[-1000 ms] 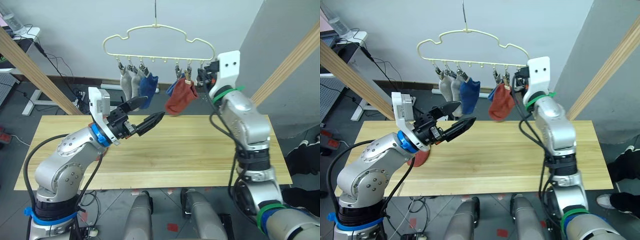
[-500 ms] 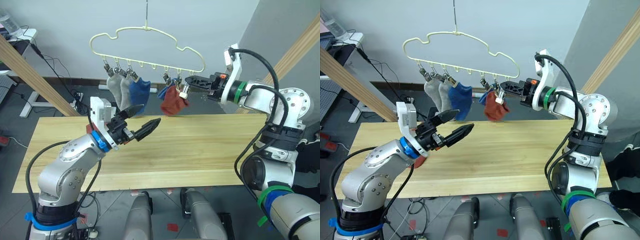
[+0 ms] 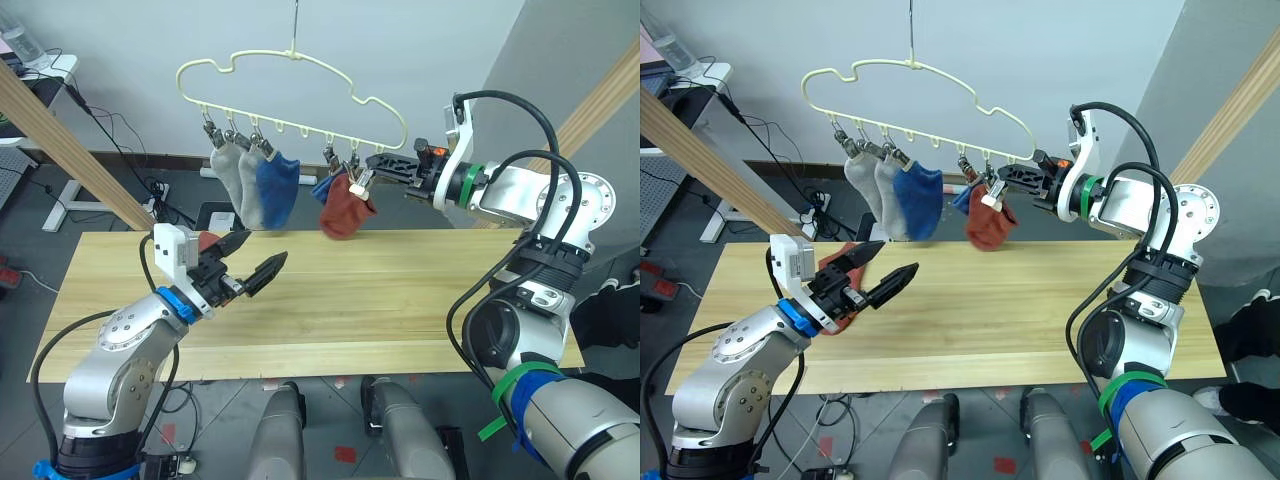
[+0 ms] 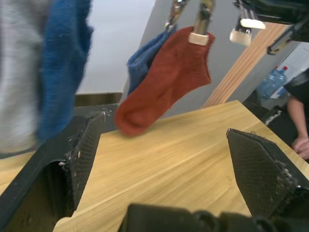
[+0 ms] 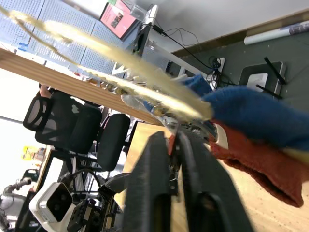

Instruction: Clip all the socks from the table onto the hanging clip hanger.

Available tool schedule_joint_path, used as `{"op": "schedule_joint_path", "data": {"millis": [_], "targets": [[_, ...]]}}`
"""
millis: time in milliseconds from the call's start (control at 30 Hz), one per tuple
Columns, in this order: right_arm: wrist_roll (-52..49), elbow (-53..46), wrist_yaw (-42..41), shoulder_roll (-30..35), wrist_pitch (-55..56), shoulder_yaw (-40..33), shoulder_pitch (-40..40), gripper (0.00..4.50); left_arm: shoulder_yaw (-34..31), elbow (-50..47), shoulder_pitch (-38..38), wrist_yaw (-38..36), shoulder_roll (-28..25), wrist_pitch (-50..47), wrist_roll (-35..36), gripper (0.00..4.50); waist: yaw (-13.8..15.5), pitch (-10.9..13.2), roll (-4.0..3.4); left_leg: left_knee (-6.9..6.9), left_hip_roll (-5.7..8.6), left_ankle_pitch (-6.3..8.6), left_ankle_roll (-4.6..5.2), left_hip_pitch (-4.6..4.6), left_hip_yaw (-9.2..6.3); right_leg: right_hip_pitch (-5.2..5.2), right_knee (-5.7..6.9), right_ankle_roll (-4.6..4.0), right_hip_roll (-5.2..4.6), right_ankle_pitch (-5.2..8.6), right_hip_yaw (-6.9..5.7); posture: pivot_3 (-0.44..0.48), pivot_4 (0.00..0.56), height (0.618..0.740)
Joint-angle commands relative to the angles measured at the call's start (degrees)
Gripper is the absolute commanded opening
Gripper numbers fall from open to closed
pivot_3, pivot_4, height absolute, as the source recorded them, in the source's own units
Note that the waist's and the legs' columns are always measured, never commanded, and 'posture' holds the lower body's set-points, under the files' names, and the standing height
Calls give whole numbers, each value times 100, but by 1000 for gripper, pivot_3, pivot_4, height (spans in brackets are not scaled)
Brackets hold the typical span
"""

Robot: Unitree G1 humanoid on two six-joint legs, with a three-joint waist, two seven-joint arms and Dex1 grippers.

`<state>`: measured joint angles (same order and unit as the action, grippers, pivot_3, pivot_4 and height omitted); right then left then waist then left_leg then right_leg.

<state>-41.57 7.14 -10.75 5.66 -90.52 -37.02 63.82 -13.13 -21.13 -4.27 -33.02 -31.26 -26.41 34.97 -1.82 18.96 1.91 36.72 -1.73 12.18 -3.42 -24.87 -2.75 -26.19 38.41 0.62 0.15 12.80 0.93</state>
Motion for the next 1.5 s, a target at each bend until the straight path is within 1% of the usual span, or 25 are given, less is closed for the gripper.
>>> {"op": "schedule_joint_path", "data": {"millis": [33, 133, 300, 333, 433, 533, 600, 733, 767, 833, 1033, 1133, 1200, 1267, 1333, 1500], "targets": [[-110, -232, 20, 37, -54, 42, 118, 31, -230, 675, 59, 239, -97, 430, -622, 4500, -2, 0, 0, -3, -1, 0, 0, 1, 0, -1, 0, 0, 1, 0, -1, 14, 311, 740], [-112, -221, 33, 51, -61, 54, 109, 31, -221, 1084, -10, 293, -115, 736, -973, 4500, -10, 0, 0, -5, -6, 0, 0, 2, -1, -3, 2, 0, 6, 0, -2, 15, 310, 740], [-173, -328, 18, 12, -151, 136, 120, 31, -33, 2936, -561, 539, -231, 1229, -1823, 4500, 1, 0, 0, -5, -4, 0, 0, 2, -2, -2, 2, 0, 4, 0, -4, 17, 304, 740], [-182, -353, 27, 5, -176, 148, 105, 31, -3, 3414, -798, 616, -236, 1347, -1977, 4500, 0, -1, 1, -4, -4, 0, 0, 1, -2, -3, 3, 0, 4, 0, -6, 14, 299, 740], [-208, -381, 27, 7, -198, 162, 84, 31, 23, 4249, -1257, 674, -236, 1600, -2220, 4500, 0, -2, 2, -4, -3, 0, 0, -2, -2, -4, 1, 0, 1, 0, -8, 4, 293, 740], [-234, -410, 36, 10, -198, 175, 70, 31, 148, 5241, -1774, 527, -263, 1672, -2401, 4500, 2, -2, 2, -5, 0, 0, 0, -4, -3, -3, 2, 0, -4, -1, -10, 2, 290, 740], [-231, -426, 49, 10, -198, 184, 63, 31, 177, 5706, -2024, 520, -255, 1804, -2486, 4500, 0, -2, 3, -5, 2, 0, 0, -3, -3, -4, 5, 0, -6, -1, -10, -4, 287, 740], [-246, -453, 74, 2, -198, 179, 56, 31, 254, 6435, -2428, 575, -298, 2003, -2711, 4500, -14, -3, 3, -5, 2, 0, 0, -3, -1, -5, 11, -5, -9, -4, -10, -15, 287, 740], [-246, -466, 82, -1, -198, 177, 53, 31, 274, 6611, -2528, 625, -309, 2027, -2768, 4500, -13, -3, 3, -5, 1, 0, 0, -2, -3, -6, 15, -24, -9, -15, -12, -15, 287, 740], [-247, -498, 98, -1, -198, 190, 32, 31, 308, 6902, -2673, 627, -303, 1937, -2825, 4500, -15, -3, 3, -5, 0, 0, 0, -2, -7, -8, 19, -24, -8, -15, -17, -20, 289, 740], [-267, -538, 171, 11, -198, 172, 3, 31, 226, 7208, -2763, 500, -250, 1553, -2729, 4500, -20, -3, 3, -3, 3, 0, 0, 1, -4, -8, 26, -23, -10, -15, -12, -32, 297, 740], [-281, -542, 190, 19, -198, 171, -5, 0, 221, 7257, -2753, 384, -270, 1516, -2728, 3950, -25, -3, 3, -2, 3, 0, 0, 4, -4, -7, 32, -23, -10, -14, -12, -30, 299, 740], [-276, -529, 198, 16, -198, 168, 1, 0, 203, 7276, -2758, 347, -276, 1502, -2726, 3415, -28, -3, 3, -1, 3, 0, 0, 6, -3, -7, 37, -23, -10, -14, -11, -29, 302, 740], [-268, -512, 197, 18, -198, 168, 7, 0, 173, 7288, -2763, 351, -280, 1512, -2726, 3023, -29, -3, 3, 0, 2, 0, 0, 9, -4, -7, 42, -21, -10, -13, -11, -29, 302, 740], [-258, -479, 189, 14, -198, 157, 27, 0, 157, 7292, -2756, 330, -296, 1535, -2739, 2817, -31, -3, 3, 1, 2, 0, 0, 9, -4, -7, 44, -19, -10, -12, -11, -23, 304, 740], [-228, -420, 169, 10, -198, 157, 61, 0, 166, 7219, -2699, 253, -313, 1524, -2739, 2567, -33, -3, 3, 1, 3, 0, 0, 9, -4, -7, 44, -19, -10, -12, -11, -19, 307, 740]]}}
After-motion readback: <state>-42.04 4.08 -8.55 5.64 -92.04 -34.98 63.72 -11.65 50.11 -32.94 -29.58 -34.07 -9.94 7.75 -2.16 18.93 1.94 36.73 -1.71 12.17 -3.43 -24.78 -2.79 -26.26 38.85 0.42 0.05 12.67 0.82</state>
